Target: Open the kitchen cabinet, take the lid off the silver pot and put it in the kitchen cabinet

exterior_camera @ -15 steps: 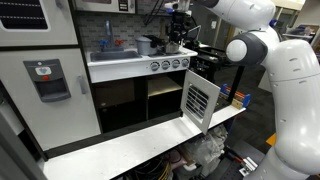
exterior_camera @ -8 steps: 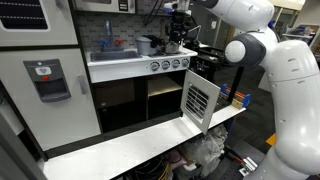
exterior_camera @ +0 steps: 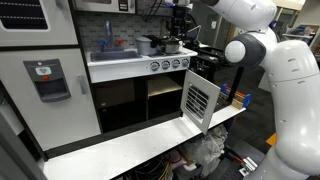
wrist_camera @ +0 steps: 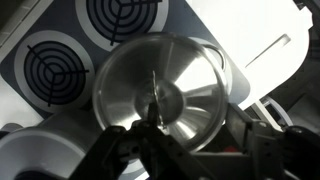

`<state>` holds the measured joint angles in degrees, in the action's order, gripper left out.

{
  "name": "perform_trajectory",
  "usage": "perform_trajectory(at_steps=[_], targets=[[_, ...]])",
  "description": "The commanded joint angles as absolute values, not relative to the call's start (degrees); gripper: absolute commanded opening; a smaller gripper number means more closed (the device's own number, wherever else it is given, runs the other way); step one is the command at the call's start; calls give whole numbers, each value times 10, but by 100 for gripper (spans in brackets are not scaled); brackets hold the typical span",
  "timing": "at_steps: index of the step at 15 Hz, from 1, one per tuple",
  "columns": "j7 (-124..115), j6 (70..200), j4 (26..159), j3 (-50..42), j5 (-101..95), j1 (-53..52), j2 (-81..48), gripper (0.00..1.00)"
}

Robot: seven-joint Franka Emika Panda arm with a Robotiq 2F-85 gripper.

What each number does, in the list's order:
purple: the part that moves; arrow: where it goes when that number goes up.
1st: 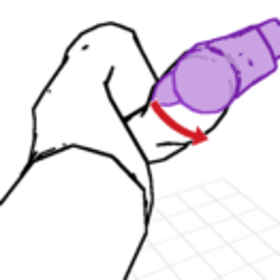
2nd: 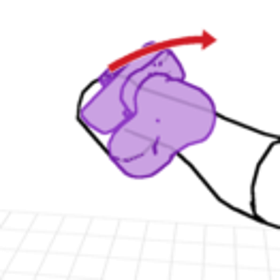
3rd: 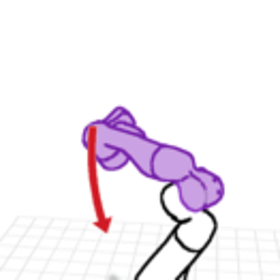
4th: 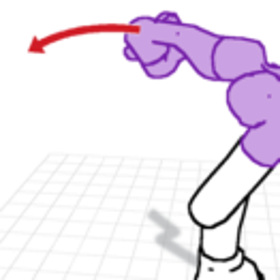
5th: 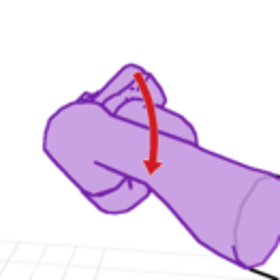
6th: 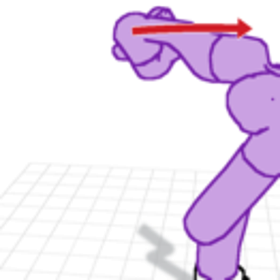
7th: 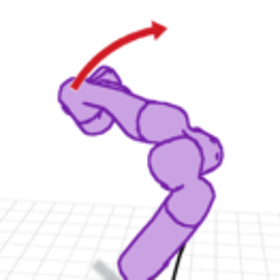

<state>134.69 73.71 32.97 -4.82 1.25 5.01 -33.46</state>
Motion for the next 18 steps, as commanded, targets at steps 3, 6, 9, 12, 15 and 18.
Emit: perform_trajectory(at_steps=[3,6,9,12,15,18], targets=[[1351,729,307,-48,2,37,-328,44],[1347,730,304,-46,3,22,-319,44],[1347,727,300,-48,-1,4,-308,44],[1342,724,304,-50,-7,-10,-296,44],[1335,717,309,-50,-7,-18,-286,44],[1328,701,315,-48,-1,-20,-278,44]])
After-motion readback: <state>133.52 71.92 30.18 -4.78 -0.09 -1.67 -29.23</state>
